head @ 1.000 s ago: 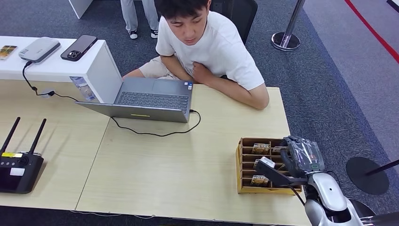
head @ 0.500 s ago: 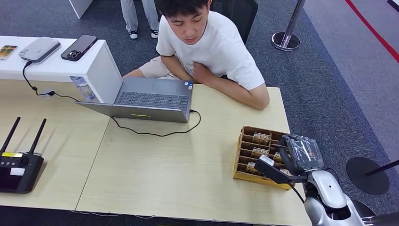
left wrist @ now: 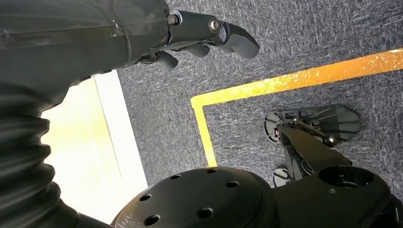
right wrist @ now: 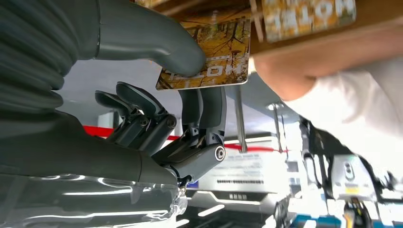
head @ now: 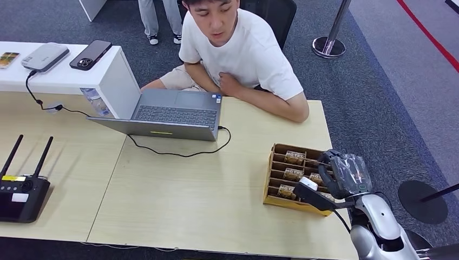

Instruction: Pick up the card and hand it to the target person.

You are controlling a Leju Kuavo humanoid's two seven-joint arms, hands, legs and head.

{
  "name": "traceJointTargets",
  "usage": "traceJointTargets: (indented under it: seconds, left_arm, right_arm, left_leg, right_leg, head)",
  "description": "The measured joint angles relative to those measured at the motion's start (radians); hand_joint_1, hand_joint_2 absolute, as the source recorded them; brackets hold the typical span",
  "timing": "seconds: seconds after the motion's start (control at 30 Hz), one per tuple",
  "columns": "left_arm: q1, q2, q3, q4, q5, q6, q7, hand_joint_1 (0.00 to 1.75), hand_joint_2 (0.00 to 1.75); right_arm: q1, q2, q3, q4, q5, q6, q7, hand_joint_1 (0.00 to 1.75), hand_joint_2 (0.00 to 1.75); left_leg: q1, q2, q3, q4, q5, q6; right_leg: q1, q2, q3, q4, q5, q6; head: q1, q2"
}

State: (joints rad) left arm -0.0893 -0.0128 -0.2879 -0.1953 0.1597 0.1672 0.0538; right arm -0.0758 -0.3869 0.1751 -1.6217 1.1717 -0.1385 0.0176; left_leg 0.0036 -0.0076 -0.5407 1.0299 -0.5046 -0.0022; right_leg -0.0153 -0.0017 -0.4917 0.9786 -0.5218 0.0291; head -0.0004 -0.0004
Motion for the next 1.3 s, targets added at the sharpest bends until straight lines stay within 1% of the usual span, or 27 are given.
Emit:
traceJointTargets:
  seconds: [0.17, 0.37, 0.47, 0.57, 0.7, 0.87, 0.93, 1.1, 1.2, 1.3]
  left_arm:
    - [0.0, 0.0, 0.001, 0.0, 0.003, -0.005, 0.0, 0.0, 1.75]
    - [0.001, 0.0, 0.001, 0.0, 0.003, -0.007, -0.002, 0.0, 1.75]
    - [0.001, 0.0, 0.0, 0.0, -0.001, -0.008, -0.005, 0.0, 1.75]
    - [0.0, 0.0, -0.001, 0.0, -0.012, -0.009, -0.007, 0.0, 1.75]
    - [-0.005, 0.0, -0.006, 0.0, -0.028, -0.01, 0.002, 0.0, 1.75]
    - [-0.011, 0.0, -0.015, 0.0, -0.038, -0.011, 0.013, 0.0, 1.75]
    - [-0.013, 0.0, -0.017, 0.0, -0.038, -0.011, 0.018, 0.0, 1.75]
    - [-0.017, 0.0, -0.018, 0.0, -0.04, -0.011, 0.035, 0.0, 1.75]
    - [-0.018, 0.001, -0.018, 0.0, -0.04, -0.011, 0.041, 0.0, 1.75]
    - [-0.018, 0.001, -0.018, 0.0, -0.04, -0.011, 0.042, 0.0, 1.75]
  right_arm:
    - [-0.004, 0.0, 0.0, -0.054, -0.027, -0.053, -0.039, 1.75, 1.75]
    - [-0.01, 0.006, 0.003, -0.073, -0.03, -0.068, -0.053, 1.75, 1.75]
    - [-0.019, 0.011, 0.012, -0.072, -0.007, -0.073, -0.054, 1.75, 1.75]
    - [-0.045, 0.025, 0.039, -0.051, 0.06, -0.106, -0.049, 1.75, 1.75]
    - [-0.112, 0.073, 0.095, 0.038, 0.15, -0.209, -0.031, 1.75, 1.75]
    - [-0.221, 0.155, 0.159, 0.222, 0.187, -0.333, -0.025, 1.75, 1.75]
    - [-0.26, 0.187, 0.175, 0.293, 0.192, -0.353, -0.02, 1.75, 1.75]
    - [-0.357, 0.259, 0.199, 0.444, 0.195, -0.363, -0.009, 1.75, 1.75]
    - [-0.407, 0.289, 0.208, 0.52, 0.201, -0.371, -0.004, 1.75, 1.75]
    - [-0.451, 0.312, 0.216, 0.589, 0.219, -0.399, 0.007, 1.75, 1.75]
  left_leg:
    - [0.0, 0.0, 0.0, 0.0, 0.0, 0.0]
    - [0.0, 0.0, 0.0, 0.0, 0.0, 0.0]
    - [0.0, 0.0, 0.0, 0.0, 0.0, 0.0]
    - [0.0, 0.0, -0.001, 0.0, 0.0, 0.0]
    - [0.0, 0.0, 0.0, 0.0, 0.0, 0.0]
    - [0.0, 0.0, 0.0, 0.0, 0.001, 0.001]
    - [0.0, 0.0, 0.0, 0.0, 0.001, 0.001]
    - [0.0, 0.0, 0.0, 0.0, 0.001, 0.001]
    - [0.0, 0.0, 0.0, 0.0, 0.001, 0.001]
    - [0.0, 0.0, 0.0, 0.0, 0.001, 0.001]
  right_leg:
    - [0.0, 0.0, 0.0, 0.0, 0.0, 0.0]
    - [0.0, 0.0, 0.0, 0.0, 0.0, 0.0]
    - [0.0, 0.0, 0.0, 0.0, 0.0, 0.0]
    - [0.0, 0.0, 0.0, 0.0, 0.0, 0.0]
    - [0.0, 0.0, 0.0, 0.001, 0.0, 0.0]
    - [0.0, 0.0, 0.0, 0.001, 0.0, 0.0]
    - [0.0, 0.0, 0.0, 0.001, 0.0, 0.0]
    - [0.0, 0.0, 0.0, 0.001, 0.0, 0.0]
    - [0.0, 0.0, 0.0, 0.001, 0.0, 0.0]
    - [0.0, 0.0, 0.0, 0.001, 0.0, 0.0]
  head:
    - [0.0, 0.0]
    - [0.0, 0.0]
    - [0.0, 0.0]
    - [0.0, 0.0]
    - [0.0, 0.0]
    - [0.0, 0.0]
    - [0.0, 0.0]
    - [0.0, 0.0]
    - [0.0, 0.0]
    - [0.0, 0.0]
